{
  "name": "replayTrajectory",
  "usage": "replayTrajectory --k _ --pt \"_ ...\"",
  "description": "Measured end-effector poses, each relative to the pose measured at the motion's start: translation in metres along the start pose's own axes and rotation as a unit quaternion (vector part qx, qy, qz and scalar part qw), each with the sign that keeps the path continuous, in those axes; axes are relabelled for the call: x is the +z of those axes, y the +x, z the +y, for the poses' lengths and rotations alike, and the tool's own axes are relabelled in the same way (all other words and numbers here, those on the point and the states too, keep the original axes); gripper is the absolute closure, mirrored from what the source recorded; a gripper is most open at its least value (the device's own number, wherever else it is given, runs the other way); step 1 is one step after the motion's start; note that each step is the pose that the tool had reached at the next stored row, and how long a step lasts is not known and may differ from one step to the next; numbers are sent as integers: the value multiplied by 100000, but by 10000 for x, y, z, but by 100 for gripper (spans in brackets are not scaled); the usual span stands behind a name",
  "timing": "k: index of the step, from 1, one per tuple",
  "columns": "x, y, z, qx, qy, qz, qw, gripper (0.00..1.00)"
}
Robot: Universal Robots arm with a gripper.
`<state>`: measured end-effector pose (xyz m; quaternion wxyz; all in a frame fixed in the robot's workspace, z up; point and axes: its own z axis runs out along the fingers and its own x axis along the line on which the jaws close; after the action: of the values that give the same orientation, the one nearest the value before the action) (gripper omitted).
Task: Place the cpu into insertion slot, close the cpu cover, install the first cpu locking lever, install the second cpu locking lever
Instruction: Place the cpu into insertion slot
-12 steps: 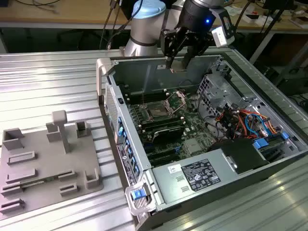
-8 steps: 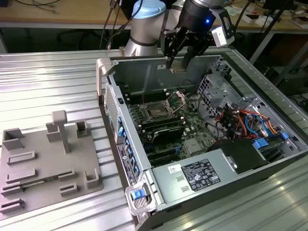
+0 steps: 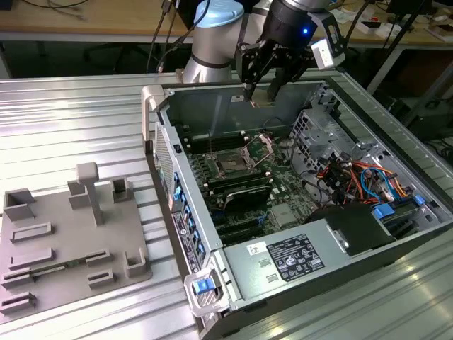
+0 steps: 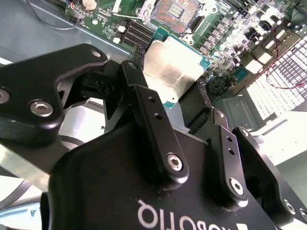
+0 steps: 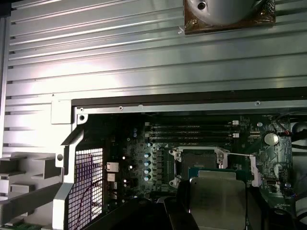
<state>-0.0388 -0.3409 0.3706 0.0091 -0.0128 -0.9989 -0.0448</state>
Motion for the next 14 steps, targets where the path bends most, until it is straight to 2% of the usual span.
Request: replayTrajectory --k 3,6,9,12,13,14 --pt "0 0 0 276 1 -19 100000 45" --pt "8 0 0 2403 -47 -212 99971 45" --pt "16 0 -1 4755 -89 -423 99886 45" --pt "28 -1 -2 7610 -150 -680 99708 45" --pt "34 -1 -3 9155 -176 -819 99577 45" --pt "37 4 -4 10004 -189 -892 99494 45"
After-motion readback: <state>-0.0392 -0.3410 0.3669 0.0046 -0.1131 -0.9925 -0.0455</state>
